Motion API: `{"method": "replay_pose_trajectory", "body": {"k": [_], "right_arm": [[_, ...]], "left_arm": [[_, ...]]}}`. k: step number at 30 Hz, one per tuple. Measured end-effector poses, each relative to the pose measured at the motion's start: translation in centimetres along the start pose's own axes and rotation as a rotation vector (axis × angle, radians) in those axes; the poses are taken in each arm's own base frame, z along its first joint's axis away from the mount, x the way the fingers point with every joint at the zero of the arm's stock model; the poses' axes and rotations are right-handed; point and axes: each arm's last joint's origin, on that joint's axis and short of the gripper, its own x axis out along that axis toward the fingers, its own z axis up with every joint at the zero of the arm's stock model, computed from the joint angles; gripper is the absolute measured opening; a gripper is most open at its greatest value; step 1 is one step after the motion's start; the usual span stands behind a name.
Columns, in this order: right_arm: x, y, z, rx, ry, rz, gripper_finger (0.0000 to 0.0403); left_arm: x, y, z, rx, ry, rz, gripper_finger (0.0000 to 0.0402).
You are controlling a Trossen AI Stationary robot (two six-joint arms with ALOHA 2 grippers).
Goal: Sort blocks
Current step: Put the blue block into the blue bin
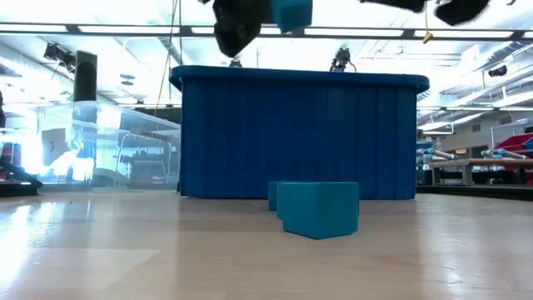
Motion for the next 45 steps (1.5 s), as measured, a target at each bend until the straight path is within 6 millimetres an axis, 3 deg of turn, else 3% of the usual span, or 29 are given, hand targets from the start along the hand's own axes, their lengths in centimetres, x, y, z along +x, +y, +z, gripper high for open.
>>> {"method": "replay_pose_trajectory", "body": {"k": [3, 12, 26, 29, 33, 45], "right_arm": [[0.6, -0.4, 0.5, -0.038, -0.046, 0.024, 0.0229], [2.2, 1.5, -0.3, -0.100, -0.031, 0.101, 0.0228], [3.0, 0.9, -0.8, -0.132, -0.052, 0.080, 0.0225], [3.1, 0.9, -0.8, -0.129, -0.052, 0.076, 0.0198], [3.1, 0.9, -0.8, -0.127, -0.049, 0.077, 0.0129], [2.9, 0.8, -0.5, -0.020, -0.041, 0.027, 0.0127]], "left_arm": [[0.0, -0.1, 0.3, -0.015, -0.033, -0.018, 0.0139], [0.0, -0.1, 0.6, -0.043, -0.051, -0.031, 0.0139], [0.4, -0.1, 0.8, -0.042, -0.084, -0.030, 0.0145], [0.4, -0.1, 0.8, -0.042, -0.091, -0.034, 0.0157], [0.4, -0.1, 0.9, -0.042, -0.093, -0.035, 0.0162], [0.2, 0.7, 1.2, -0.054, -0.108, -0.006, 0.0180]]}}
